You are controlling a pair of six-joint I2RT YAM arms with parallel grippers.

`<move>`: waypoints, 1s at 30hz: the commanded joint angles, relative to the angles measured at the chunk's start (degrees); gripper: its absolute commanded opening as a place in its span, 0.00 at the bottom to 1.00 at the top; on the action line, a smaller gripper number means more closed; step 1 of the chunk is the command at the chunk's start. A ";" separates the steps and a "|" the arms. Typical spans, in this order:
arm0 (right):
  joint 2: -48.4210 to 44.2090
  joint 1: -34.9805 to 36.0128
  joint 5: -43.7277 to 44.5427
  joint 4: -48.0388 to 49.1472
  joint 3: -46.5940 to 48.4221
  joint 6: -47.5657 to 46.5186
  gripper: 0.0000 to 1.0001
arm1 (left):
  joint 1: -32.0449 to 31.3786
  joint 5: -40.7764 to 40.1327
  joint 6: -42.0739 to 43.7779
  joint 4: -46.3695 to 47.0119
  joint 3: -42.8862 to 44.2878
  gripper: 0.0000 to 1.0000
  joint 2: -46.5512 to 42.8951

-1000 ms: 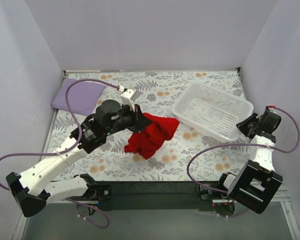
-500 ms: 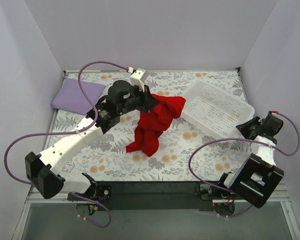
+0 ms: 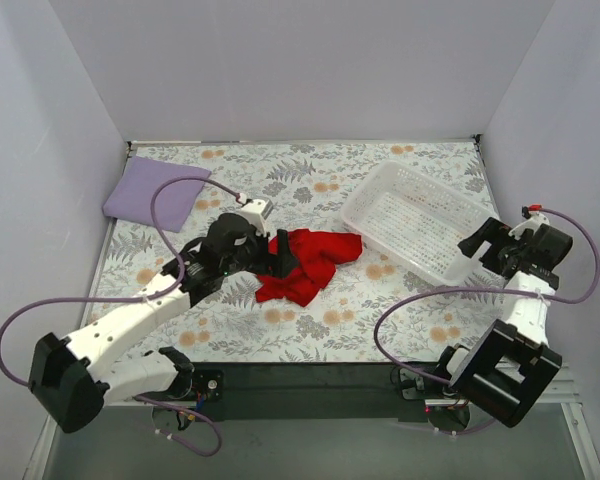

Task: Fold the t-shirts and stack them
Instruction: Move the tshirt to the center of the board, then flatten the tshirt out

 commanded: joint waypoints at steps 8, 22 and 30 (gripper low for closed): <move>-18.14 0.75 -22.87 -26.22 5.07 -57.35 0.98 | 0.41 -15.71 6.05 -5.69 -9.87 0.84 -25.83; 1.88 40.12 -6.16 -33.72 22.72 -61.75 0.98 | 0.50 -19.32 6.15 -4.81 -12.17 0.98 -35.80; 12.16 47.51 11.54 -25.90 27.48 -55.94 0.97 | 0.50 -19.76 6.15 -4.90 -11.82 0.98 -33.60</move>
